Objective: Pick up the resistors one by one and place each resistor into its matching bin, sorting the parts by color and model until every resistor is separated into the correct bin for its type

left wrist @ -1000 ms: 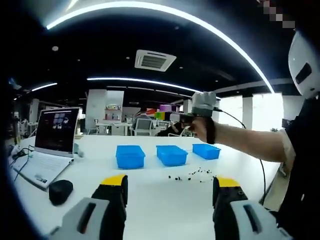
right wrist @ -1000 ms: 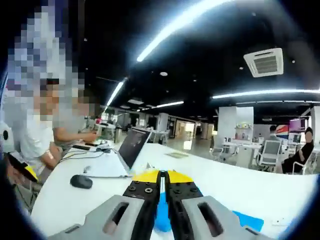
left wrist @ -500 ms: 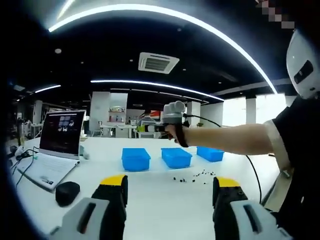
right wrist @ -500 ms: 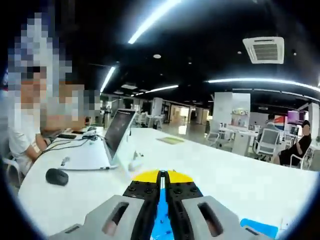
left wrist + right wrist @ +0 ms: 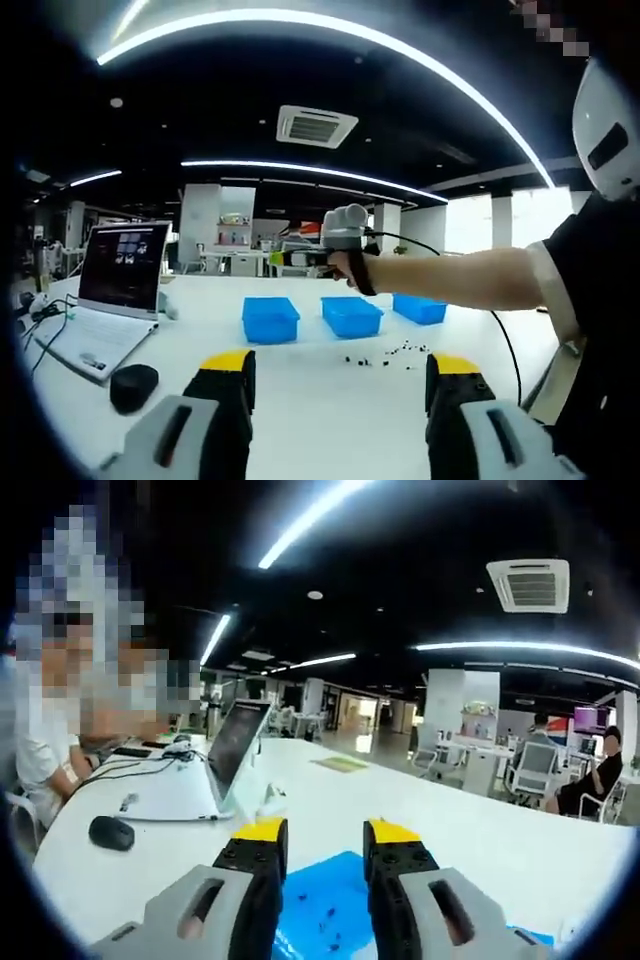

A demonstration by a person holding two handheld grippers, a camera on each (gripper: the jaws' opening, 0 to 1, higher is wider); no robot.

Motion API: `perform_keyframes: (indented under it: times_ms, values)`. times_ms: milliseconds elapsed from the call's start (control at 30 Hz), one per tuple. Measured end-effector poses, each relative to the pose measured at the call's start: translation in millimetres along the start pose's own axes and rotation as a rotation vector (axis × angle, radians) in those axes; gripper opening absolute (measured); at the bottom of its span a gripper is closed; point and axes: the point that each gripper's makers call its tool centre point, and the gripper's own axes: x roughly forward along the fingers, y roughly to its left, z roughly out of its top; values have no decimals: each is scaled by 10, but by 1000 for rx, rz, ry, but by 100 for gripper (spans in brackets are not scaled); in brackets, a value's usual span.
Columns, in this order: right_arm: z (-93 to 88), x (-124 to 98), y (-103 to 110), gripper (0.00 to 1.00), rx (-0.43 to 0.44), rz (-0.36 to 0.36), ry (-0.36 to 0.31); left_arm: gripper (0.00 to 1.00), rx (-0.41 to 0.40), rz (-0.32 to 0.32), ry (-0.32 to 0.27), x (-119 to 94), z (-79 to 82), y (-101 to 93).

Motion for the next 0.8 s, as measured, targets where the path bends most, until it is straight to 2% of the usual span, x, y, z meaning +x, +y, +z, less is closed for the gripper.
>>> perform_keyframes:
  times_ms: [67, 300, 467, 567, 667, 800]
  values:
    - [11, -118, -47, 34, 6, 11, -19, 70, 3, -8, -3, 21, 12, -18]
    - [-123, -897, -58, 35, -26, 6, -38, 70, 1, -42, -12, 119, 24, -109]
    - [-135, -1656, 20, 35, -18, -11, -67, 70, 0, -75, -12, 216, 22, -190]
    - [-97, -2164, 112, 36, -7, -34, -95, 70, 4, -98, -11, 283, 29, -240]
    - [52, -2609, 240, 36, -25, -61, -144, 70, 10, -118, -6, 345, 26, -286]
    - [153, -3089, 394, 36, -31, -93, -160, 70, 22, -149, 2, 427, 31, -358]
